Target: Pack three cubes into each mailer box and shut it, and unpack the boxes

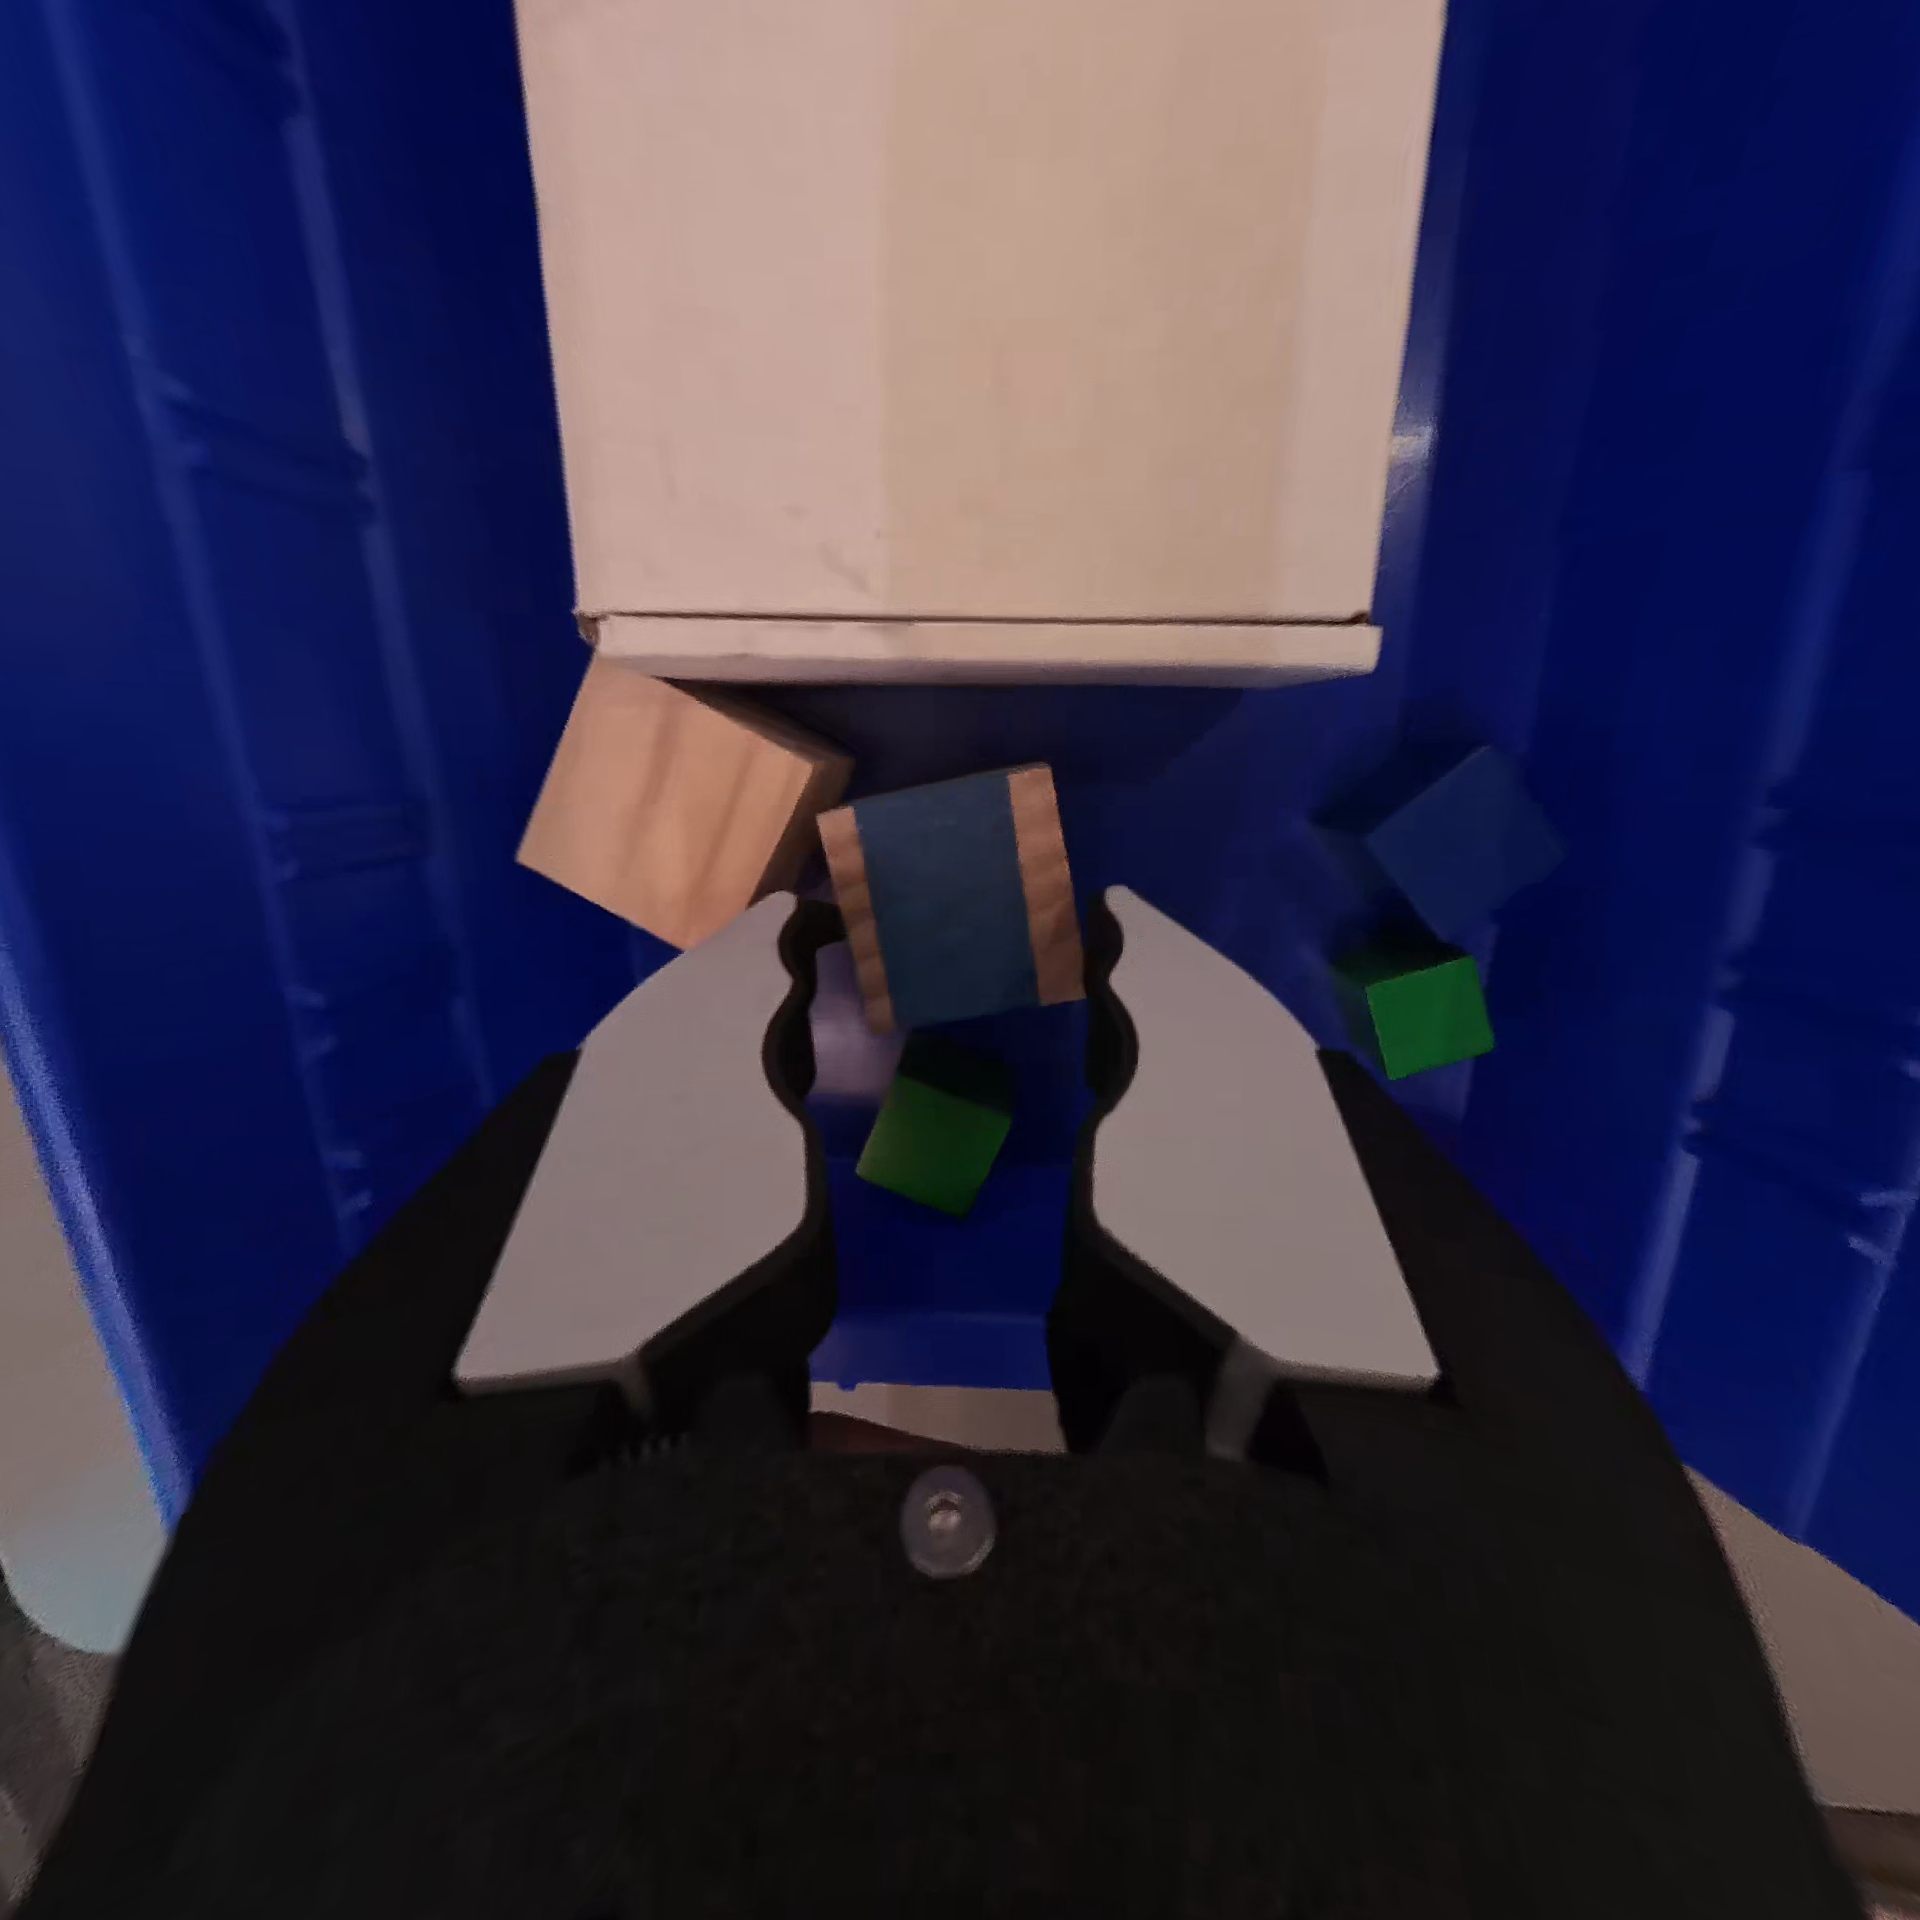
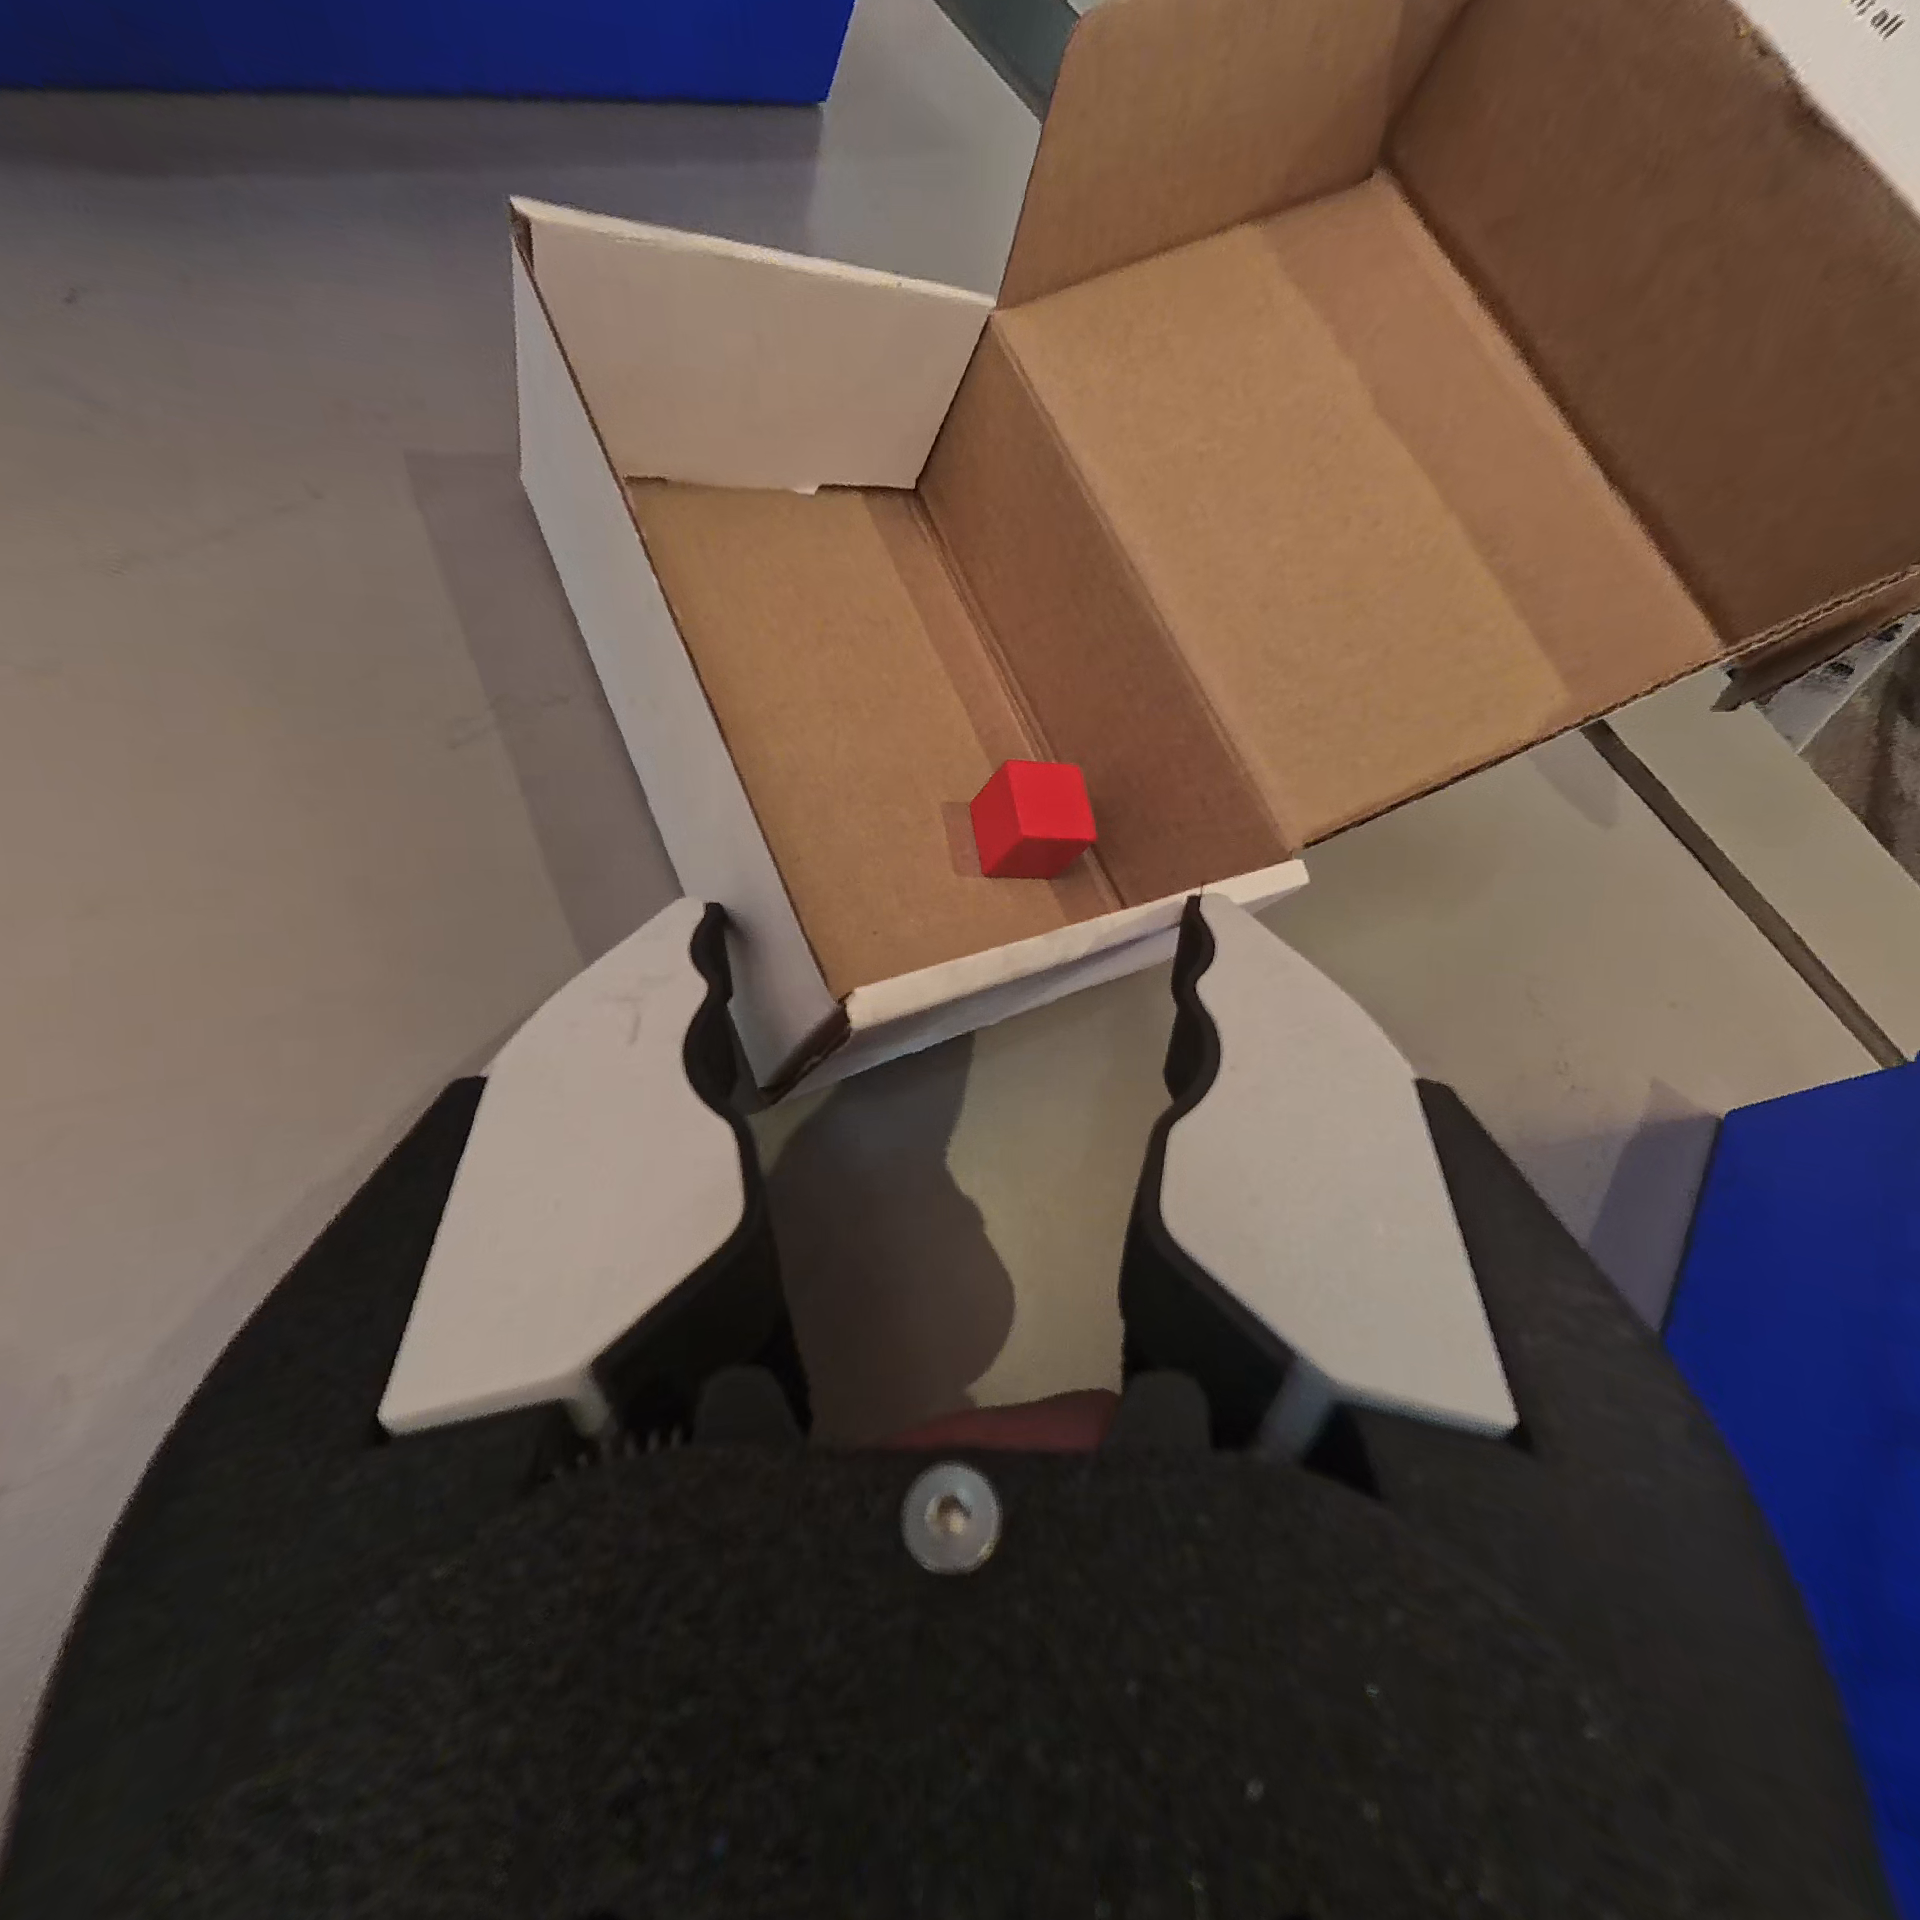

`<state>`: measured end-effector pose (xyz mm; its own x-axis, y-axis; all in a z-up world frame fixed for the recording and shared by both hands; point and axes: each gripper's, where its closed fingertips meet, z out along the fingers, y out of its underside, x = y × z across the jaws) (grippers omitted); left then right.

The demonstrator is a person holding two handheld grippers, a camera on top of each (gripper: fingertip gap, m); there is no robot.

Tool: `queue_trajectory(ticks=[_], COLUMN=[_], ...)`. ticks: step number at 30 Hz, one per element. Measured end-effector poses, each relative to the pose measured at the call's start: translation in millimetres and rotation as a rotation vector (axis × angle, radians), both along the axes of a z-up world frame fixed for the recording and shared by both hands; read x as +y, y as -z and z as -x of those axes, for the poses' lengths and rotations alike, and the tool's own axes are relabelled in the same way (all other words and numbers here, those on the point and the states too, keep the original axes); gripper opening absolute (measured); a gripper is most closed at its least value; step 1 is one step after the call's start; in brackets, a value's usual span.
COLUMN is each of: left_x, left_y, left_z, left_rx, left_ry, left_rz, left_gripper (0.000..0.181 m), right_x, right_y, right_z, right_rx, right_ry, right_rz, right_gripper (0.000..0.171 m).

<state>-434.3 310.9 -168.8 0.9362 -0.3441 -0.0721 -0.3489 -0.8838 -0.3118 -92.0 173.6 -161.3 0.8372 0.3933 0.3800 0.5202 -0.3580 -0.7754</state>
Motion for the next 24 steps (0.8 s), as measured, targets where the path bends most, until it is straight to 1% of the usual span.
queue_trajectory(ticks=[6, 8, 10, 11, 13, 16, 17, 18, 20, 21, 24], left_x=[0, 0, -1, -1, -7, -37, -49, -61, -81, -90, -102], left_y=[0, -5, -20, -33, -74, -147, -163, -172, -172, -164, -119], left_z=[-2, -4, -3, -2, -14, -75, -100, -125, -179, -206, -271], left_rx=[-0.010, -0.056, -0.093, -0.107, -0.201, -0.455, -0.491, -0.493, -0.457, -0.432, -0.330], left_ry=[0.088, 0.124, 0.151, 0.161, 0.208, 0.395, 0.467, 0.537, 0.666, 0.729, 0.852], left_rz=[-0.017, -0.027, -0.051, -0.076, -0.143, -0.218, -0.229, -0.228, -0.207, -0.173, -0.059], left_gripper=[0.045, 0.044, 0.044, 0.044, 0.044, 0.043, 0.043, 0.043, 0.043, 0.043, 0.043], right_x=[0, 0, 0, 0, 0, 0, 0, 0, 0, 0, 0], right_y=[0, 0, 0, 0, 0, 0, 0, 0, 0, 0, 0], right_z=[0, 0, 0, 0, 0, 0, -1, -1, -1, -1, 0], right_rx=[0.001, -0.002, -0.001, 0.000, 0.004, 0.003, 0.003, 0.006, 0.009, 0.006, -0.011], right_ry=[-0.003, -0.003, -0.002, -0.002, -0.002, -0.005, -0.006, -0.007, -0.008, -0.009, -0.010], right_rz=[-0.002, -0.001, 0.000, 0.001, 0.002, -0.002, -0.002, -0.002, -0.001, -0.002, -0.006], right_gripper=[0.082, 0.082, 0.082, 0.082, 0.081, 0.081, 0.081, 0.081, 0.081, 0.081, 0.081])
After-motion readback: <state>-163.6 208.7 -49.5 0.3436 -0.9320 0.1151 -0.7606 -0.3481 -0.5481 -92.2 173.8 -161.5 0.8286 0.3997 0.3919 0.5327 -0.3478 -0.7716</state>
